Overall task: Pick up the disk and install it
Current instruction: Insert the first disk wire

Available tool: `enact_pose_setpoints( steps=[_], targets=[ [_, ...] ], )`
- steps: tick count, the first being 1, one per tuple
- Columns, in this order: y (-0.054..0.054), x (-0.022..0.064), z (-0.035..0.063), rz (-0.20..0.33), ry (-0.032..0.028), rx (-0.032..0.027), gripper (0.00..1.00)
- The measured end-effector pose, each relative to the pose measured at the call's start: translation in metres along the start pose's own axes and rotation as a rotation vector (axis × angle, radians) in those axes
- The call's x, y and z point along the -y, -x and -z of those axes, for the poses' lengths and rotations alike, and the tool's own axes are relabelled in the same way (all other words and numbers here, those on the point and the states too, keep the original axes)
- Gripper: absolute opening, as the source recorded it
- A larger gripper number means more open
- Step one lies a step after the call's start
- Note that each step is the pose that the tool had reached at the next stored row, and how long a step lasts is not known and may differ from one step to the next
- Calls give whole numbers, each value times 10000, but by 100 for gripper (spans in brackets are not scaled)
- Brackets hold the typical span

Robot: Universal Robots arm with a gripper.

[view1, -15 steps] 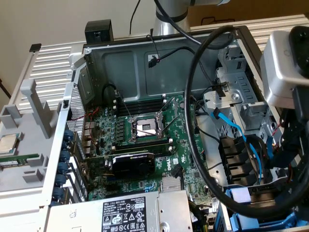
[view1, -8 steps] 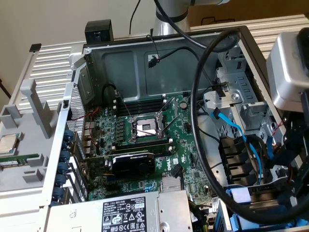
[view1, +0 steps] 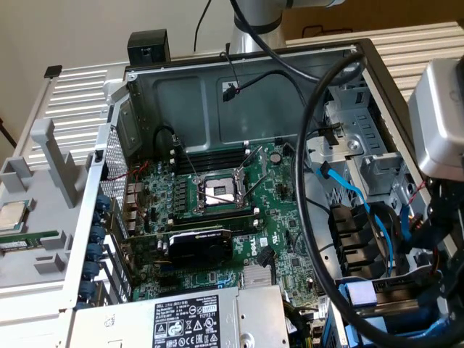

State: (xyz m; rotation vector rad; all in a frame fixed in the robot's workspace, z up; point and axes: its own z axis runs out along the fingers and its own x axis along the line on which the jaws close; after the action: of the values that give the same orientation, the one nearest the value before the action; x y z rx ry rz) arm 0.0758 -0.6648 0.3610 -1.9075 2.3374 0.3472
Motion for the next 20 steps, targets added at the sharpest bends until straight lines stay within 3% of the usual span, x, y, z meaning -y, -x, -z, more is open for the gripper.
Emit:
enact_pose_setpoints(
  steps=[8,12,16,17,20],
  targets=[
    [-53,32,-61,163,157,226,50],
    [-63,36,-77,337,289,493,50],
    [-107,49,-66,346,403,601,50],
    [-110,52,-65,360,428,654,50],
    [-112,57,-66,440,535,935,50]
  ],
)
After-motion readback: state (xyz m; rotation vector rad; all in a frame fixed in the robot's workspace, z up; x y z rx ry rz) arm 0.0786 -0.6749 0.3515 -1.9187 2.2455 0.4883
